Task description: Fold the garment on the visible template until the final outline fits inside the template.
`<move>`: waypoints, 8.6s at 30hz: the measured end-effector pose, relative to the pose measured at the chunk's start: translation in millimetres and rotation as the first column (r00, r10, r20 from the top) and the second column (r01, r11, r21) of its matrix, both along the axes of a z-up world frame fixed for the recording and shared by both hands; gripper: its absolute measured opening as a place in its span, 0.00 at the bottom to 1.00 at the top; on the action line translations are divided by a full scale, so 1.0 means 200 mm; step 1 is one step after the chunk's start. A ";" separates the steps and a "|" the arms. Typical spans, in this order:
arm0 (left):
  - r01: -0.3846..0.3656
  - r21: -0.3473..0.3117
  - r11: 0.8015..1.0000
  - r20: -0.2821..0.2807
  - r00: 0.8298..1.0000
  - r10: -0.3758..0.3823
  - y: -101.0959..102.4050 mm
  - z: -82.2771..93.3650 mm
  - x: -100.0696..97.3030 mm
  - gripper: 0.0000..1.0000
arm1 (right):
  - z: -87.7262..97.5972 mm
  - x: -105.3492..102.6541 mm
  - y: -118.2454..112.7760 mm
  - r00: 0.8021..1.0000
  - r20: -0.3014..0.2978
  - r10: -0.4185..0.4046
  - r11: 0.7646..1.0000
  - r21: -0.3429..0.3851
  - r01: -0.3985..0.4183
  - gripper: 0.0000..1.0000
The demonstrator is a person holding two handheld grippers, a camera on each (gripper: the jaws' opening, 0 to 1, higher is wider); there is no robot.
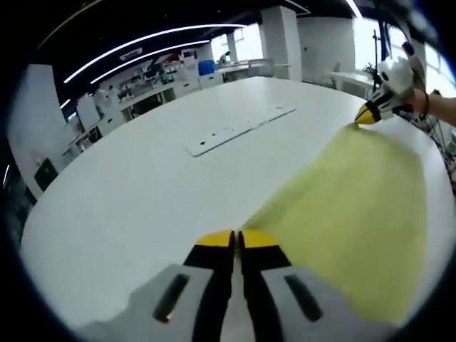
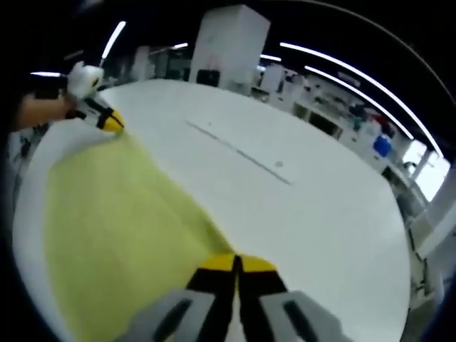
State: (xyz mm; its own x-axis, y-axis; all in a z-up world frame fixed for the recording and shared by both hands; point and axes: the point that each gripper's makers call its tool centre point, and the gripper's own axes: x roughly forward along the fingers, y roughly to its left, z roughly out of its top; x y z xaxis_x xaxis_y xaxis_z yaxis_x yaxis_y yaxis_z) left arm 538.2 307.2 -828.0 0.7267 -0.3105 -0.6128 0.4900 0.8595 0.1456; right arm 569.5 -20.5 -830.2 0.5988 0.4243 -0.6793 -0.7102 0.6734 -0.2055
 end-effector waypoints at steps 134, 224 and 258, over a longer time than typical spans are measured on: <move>0.069 -0.282 0.957 -0.105 0.989 -0.102 -0.13 0.00 -1.04 0.28 | 0.00 -0.95 -0.08 0.956 -0.293 -0.020 0.960 0.261 0.100 0.59; 0.070 -0.268 0.961 -0.143 0.984 -0.111 -0.11 0.01 -1.13 0.00 | -0.02 -1.07 -0.21 0.946 -0.318 -0.056 0.953 0.265 0.146 0.00; 0.074 -0.251 0.965 -0.152 0.982 -0.115 -0.12 0.01 -1.25 0.00 | -0.02 -1.15 -0.20 0.955 -0.295 -0.012 0.980 0.186 0.070 0.00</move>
State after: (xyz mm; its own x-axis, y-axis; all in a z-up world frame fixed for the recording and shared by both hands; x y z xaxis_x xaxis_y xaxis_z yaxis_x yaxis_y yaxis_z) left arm 288.8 283.4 -825.7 0.5825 -0.5273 -0.6186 0.5704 0.8073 -0.1510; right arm 340.0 -61.2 -833.6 0.4069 0.5432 -0.7344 -0.6906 0.7092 0.1419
